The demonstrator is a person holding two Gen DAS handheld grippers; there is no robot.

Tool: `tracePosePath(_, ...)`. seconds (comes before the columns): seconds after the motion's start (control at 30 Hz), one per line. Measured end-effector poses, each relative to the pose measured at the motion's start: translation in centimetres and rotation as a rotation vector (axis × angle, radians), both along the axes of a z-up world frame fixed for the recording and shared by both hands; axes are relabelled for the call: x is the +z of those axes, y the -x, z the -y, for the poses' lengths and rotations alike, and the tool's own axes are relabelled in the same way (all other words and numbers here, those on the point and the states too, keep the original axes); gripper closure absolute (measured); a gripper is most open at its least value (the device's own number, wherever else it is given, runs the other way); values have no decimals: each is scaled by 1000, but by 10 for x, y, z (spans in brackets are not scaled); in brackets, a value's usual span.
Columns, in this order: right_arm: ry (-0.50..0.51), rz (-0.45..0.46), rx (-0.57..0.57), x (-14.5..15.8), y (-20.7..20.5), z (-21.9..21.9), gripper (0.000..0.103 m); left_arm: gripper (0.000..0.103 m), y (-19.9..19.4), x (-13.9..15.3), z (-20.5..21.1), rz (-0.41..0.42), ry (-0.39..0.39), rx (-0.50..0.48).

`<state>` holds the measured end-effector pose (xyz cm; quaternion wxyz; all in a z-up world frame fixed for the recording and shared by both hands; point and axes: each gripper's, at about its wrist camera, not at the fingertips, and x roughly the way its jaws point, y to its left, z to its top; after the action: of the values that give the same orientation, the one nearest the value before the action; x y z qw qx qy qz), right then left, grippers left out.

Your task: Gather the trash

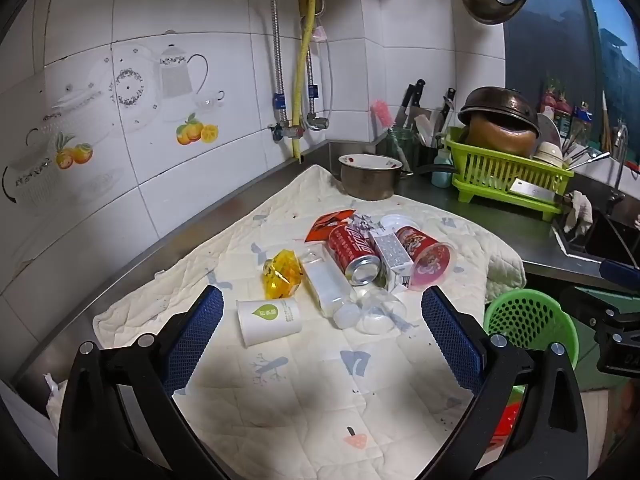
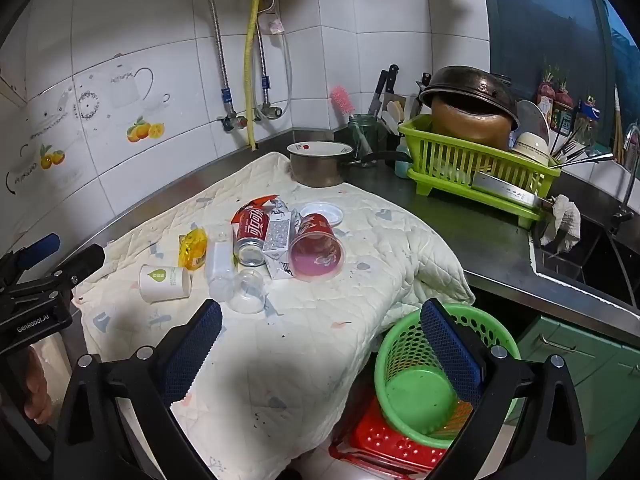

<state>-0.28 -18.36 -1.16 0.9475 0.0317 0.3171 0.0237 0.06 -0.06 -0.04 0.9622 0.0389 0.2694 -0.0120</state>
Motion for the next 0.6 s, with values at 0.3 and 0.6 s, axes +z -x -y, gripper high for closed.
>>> tracePosePath(0.3, 9, 4, 1, -1, -1, -2, 7, 5, -3, -5, -2, -7, 7, -7)
tracePosePath(0.6, 4, 0, 4, 0, -5, -2, 7, 5, -2, -7, -5, -9, 13, 9)
